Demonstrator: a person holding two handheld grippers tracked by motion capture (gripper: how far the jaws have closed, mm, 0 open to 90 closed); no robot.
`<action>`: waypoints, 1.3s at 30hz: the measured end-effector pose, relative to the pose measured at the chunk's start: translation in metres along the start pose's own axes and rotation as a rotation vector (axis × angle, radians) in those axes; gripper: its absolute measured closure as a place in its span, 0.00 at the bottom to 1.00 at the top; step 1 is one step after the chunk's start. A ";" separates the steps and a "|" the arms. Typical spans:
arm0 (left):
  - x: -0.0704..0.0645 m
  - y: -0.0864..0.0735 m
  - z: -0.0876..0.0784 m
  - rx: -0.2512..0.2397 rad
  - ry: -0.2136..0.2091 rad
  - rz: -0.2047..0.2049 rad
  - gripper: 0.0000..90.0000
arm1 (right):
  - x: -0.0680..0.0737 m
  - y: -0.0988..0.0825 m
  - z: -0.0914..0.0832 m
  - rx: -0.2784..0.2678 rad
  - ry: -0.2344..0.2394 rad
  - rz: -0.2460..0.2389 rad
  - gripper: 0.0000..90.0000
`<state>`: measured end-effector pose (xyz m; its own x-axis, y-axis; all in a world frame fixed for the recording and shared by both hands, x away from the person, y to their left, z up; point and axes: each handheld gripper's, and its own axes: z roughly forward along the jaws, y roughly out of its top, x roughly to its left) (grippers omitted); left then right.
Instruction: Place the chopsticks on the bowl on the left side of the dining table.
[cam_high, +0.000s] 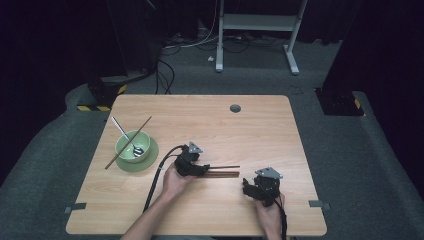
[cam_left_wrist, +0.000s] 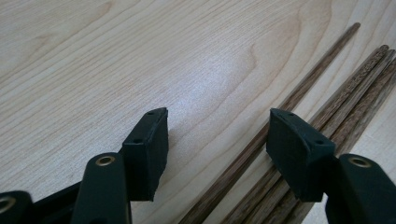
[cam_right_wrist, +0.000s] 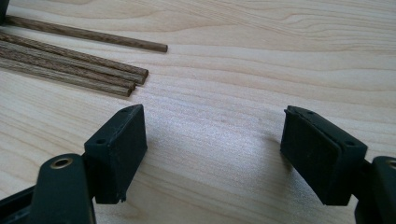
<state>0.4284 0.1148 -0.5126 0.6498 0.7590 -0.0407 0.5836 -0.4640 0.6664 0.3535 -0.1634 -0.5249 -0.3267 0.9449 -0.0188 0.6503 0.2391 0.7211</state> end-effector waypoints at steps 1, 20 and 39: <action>0.000 0.000 0.000 0.001 0.003 0.004 0.44 | 0.000 0.000 0.000 0.000 0.000 0.000 0.24; -0.001 0.004 0.003 0.013 0.040 0.021 0.45 | 0.000 0.000 0.000 0.000 0.001 0.000 0.24; 0.003 0.008 0.003 0.034 0.048 0.011 0.54 | 0.000 0.000 0.000 0.000 0.001 0.000 0.24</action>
<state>0.4362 0.1122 -0.5094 0.6325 0.7746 0.0027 0.5933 -0.4867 0.6412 0.3533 -0.1633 -0.5248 -0.3272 0.9448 -0.0179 0.6506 0.2390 0.7208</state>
